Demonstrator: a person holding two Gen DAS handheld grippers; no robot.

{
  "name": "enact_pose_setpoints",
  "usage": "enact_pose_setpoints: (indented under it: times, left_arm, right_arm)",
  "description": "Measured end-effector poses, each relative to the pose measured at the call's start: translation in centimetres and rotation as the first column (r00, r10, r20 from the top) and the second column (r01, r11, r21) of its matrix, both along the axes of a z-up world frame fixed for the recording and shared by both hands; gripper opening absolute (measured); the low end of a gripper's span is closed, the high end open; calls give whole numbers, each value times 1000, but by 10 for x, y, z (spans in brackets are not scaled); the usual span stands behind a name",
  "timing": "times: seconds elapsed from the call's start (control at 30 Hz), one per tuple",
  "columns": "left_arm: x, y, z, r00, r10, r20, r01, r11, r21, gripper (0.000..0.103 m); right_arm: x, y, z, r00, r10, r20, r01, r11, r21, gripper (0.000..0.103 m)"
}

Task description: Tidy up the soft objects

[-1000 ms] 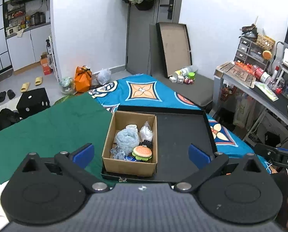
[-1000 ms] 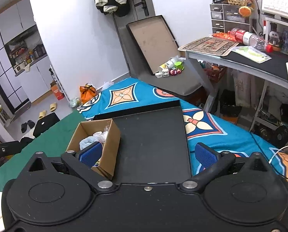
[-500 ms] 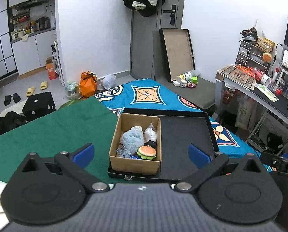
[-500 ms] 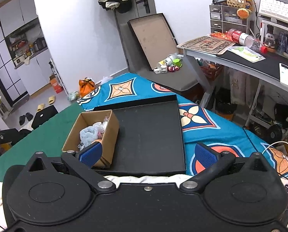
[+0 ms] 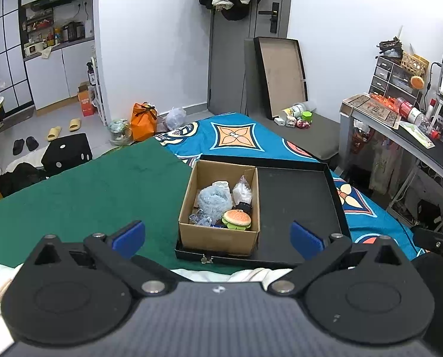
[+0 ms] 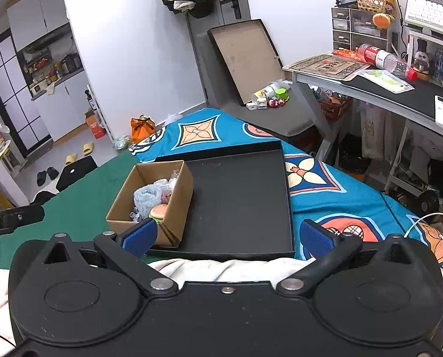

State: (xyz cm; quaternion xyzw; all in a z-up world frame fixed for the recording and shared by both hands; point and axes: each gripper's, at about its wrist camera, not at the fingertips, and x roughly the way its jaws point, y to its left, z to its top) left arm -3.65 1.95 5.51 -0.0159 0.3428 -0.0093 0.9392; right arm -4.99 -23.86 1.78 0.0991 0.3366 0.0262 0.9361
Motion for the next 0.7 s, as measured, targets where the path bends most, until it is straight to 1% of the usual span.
enact_pose_setpoints:
  times: [0.1,0.43,0.7]
  left_arm:
    - [-2,-2,0,1000,-9,-1,10,1000,9,103]
    - [-4,-4,1,1000,-17,4,17,1000,4,103]
    - [-2,-4,-2,1000,-18,-4,18,1000,13,103]
  right_arm:
    - [0,1,0,1000,2,2,-2,1000,2,103]
    - [-3,0,3,1000,-3,21,3,1000,-7,103]
    - [-3,-1,0,1000,0,18,0,1000,-9,103]
